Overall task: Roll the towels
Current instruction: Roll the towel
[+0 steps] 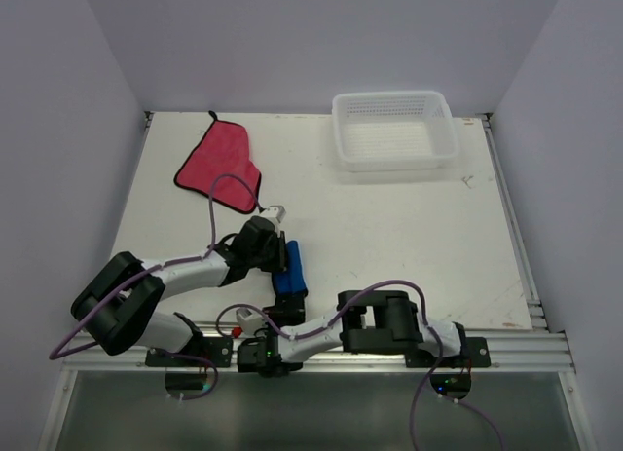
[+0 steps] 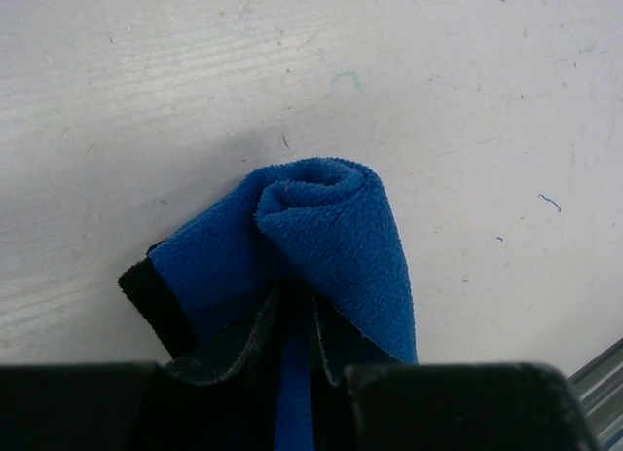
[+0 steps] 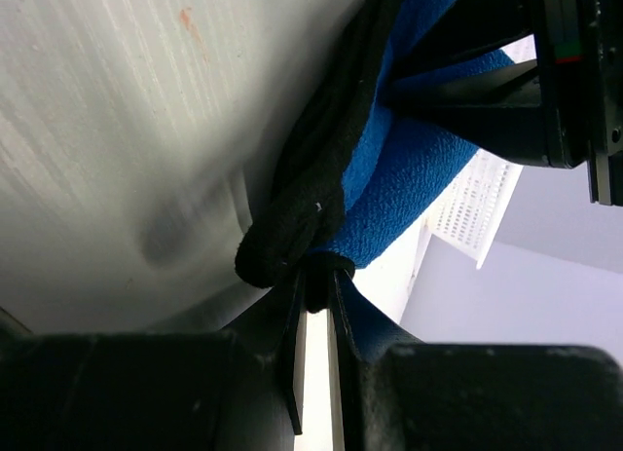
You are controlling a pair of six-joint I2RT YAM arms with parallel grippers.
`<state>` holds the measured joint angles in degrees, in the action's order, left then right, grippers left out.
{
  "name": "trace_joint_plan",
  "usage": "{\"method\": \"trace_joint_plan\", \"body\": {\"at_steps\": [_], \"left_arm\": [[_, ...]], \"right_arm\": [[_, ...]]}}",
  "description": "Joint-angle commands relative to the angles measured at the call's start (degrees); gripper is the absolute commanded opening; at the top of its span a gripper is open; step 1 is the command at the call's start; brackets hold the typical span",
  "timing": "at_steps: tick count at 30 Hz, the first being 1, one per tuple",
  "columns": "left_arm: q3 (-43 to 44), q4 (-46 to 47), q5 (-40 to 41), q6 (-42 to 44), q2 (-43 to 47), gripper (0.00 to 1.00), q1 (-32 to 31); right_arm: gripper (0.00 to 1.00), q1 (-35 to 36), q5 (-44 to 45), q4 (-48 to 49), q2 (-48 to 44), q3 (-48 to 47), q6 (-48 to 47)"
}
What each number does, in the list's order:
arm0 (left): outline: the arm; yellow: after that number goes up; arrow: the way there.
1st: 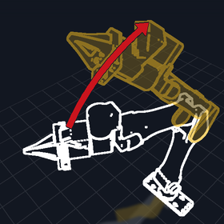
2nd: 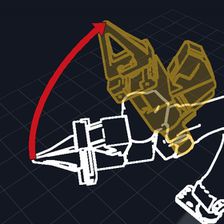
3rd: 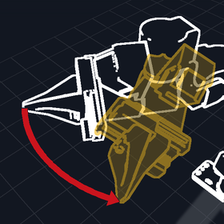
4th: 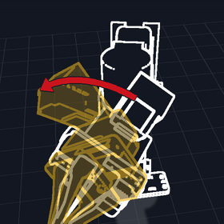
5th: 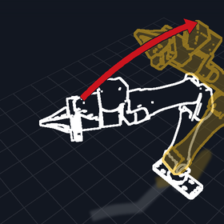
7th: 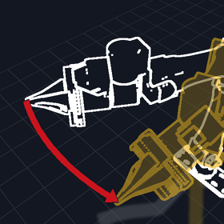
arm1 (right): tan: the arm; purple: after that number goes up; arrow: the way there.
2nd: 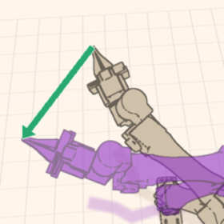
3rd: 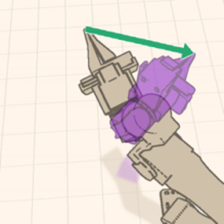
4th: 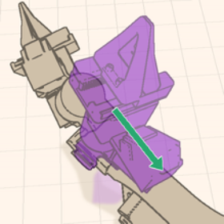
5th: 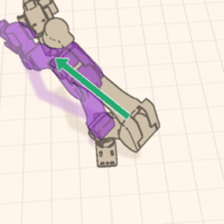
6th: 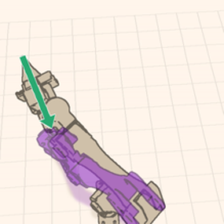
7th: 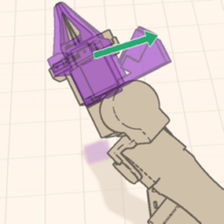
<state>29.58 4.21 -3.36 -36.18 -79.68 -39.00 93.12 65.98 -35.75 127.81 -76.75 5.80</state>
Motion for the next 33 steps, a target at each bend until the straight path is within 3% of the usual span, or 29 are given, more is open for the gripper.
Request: {"method": "trace_joint_plan", "body": {"at_steps": [1,20,27,33], "left_arm": [[1.88,-3.15,0.80,2.08,1.45,0.19,0.07],[7.94,-23.63,16.01,1.47,14.37,0.22,0.51],[7.33,-14.24,9.97,2.08,21.93,0.24,0.86],[8.12,-7.38,1.53,2.96,16.32,0.24,0.86]], "right_arm": [[0.00,-1.19,-14.12,1.74,3.94,-0.94,0.26],[0.00,-3.30,-19.04,-2.13,7.01,-4.28,2.46],[0.00,-3.38,-19.31,-2.22,7.72,-4.55,2.55],[0.00,-3.56,-19.57,-2.49,7.89,-4.72,2.63]]}}
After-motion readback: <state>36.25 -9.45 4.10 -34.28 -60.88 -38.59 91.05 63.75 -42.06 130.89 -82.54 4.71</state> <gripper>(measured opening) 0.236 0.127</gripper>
